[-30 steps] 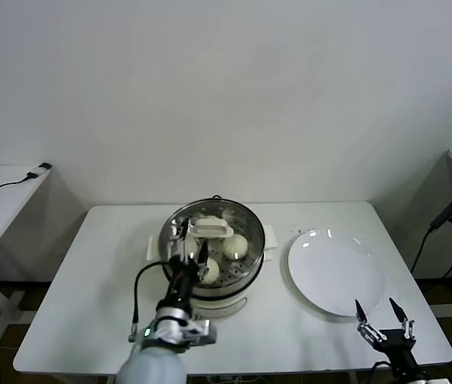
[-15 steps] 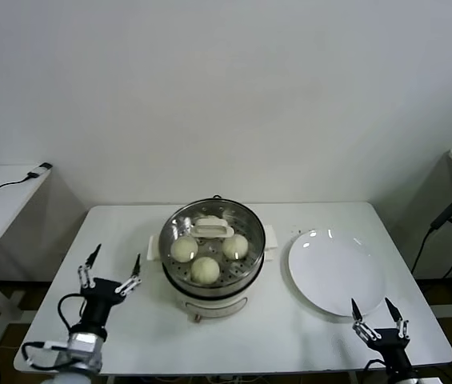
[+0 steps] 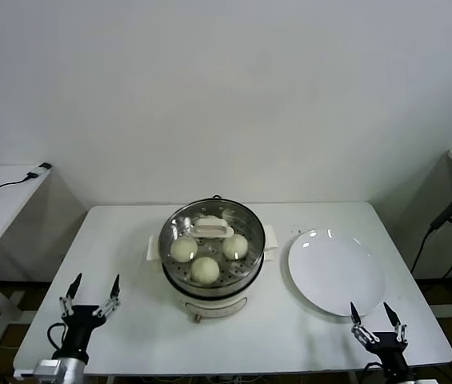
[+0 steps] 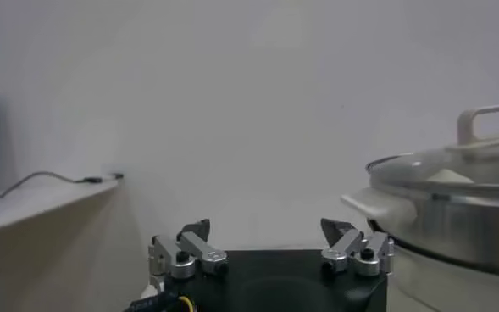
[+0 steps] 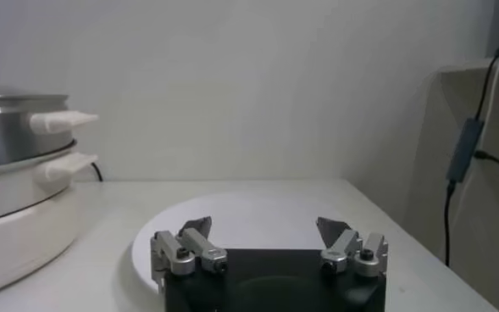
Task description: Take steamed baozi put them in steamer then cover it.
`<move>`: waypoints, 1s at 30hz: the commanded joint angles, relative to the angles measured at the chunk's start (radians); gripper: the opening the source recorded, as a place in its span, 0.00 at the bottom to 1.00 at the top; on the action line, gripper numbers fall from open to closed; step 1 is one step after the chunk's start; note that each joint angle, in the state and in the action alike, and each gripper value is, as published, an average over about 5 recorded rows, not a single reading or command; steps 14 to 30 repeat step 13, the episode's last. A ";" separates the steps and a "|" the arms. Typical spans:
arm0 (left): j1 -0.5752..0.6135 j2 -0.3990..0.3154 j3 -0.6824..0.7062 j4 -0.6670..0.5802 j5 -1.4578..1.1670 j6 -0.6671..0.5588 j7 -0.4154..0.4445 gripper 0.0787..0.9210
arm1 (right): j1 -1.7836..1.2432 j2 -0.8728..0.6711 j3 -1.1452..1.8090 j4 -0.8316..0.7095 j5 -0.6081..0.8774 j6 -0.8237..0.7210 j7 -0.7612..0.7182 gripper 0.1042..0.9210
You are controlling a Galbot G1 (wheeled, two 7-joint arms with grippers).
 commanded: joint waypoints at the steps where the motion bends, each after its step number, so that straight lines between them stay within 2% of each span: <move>1: 0.025 0.009 -0.012 0.062 -0.122 -0.075 0.017 0.88 | 0.001 0.000 -0.003 -0.007 0.003 -0.002 -0.002 0.88; 30: 0.031 0.007 -0.005 0.065 -0.110 -0.079 0.022 0.88 | 0.004 0.000 -0.004 -0.005 0.001 -0.004 -0.011 0.88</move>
